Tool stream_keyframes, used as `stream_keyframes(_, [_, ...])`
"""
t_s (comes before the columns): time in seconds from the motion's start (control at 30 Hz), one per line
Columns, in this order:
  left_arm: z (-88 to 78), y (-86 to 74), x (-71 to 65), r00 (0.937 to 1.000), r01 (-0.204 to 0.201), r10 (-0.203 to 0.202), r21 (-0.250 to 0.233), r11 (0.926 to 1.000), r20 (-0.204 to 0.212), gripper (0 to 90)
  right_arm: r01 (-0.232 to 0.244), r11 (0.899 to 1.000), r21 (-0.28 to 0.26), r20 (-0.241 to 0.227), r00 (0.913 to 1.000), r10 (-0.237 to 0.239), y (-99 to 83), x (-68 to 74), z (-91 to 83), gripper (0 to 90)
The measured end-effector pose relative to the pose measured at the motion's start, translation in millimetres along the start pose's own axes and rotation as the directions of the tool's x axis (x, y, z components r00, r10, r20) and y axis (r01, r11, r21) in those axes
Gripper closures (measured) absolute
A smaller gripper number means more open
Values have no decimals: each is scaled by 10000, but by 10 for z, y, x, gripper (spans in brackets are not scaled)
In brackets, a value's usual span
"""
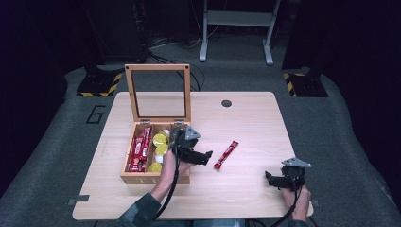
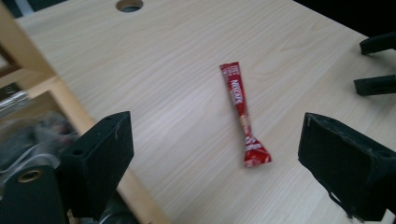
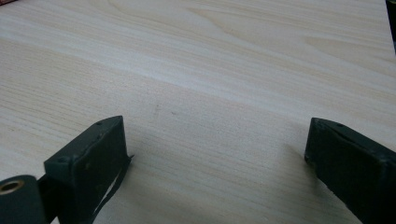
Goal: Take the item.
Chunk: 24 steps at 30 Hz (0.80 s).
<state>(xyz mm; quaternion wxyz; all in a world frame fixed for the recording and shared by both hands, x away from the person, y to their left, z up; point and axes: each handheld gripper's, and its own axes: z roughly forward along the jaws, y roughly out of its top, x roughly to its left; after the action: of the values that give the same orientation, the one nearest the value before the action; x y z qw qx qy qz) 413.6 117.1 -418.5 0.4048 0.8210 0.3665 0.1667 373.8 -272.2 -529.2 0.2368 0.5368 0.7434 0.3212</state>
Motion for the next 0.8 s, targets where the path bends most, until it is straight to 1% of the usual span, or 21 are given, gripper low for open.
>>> stream_keyframes(0.1, [-146,-52,98,9999,-31,29,-98,9999,-154,83,-10,10000,-18,-2,10000,10,0,0,2,51])
stream_keyframes(0.23, [-326,-129,223,9995,104,-115,-368,9993,-296,65,-41,10000,-33,1,10000,41,-1,2,3,50])
stream_keyframes(0.27, [-380,-153,255,9992,121,-137,-417,9991,-363,62,-128,9999,4,-14,9999,128,-2,8,-1,51])
stream_keyframes(0.43, [-564,-265,395,9978,177,-213,-578,9982,-629,49,-162,9999,15,-11,9999,162,-2,8,-2,51])
stream_keyframes(0.5, [-638,-323,447,9965,333,-387,-727,9968,-740,46,-163,9999,20,-9,9999,163,-2,8,-2,51])
stream_keyframes(0.6, [-756,-406,524,9950,418,-495,-880,9952,-872,45,-166,9999,26,-20,9999,166,-1,7,-2,51])
stream_keyframes(0.7, [-866,-485,596,9930,517,-610,-920,9944,-1010,41,-164,9999,21,-6,9999,164,-2,8,-2,51])
stream_keyframes(0.8, [-969,-574,668,9893,537,-663,-977,9938,-1302,37,-165,9999,10,1,9999,165,-2,9,-2,50])
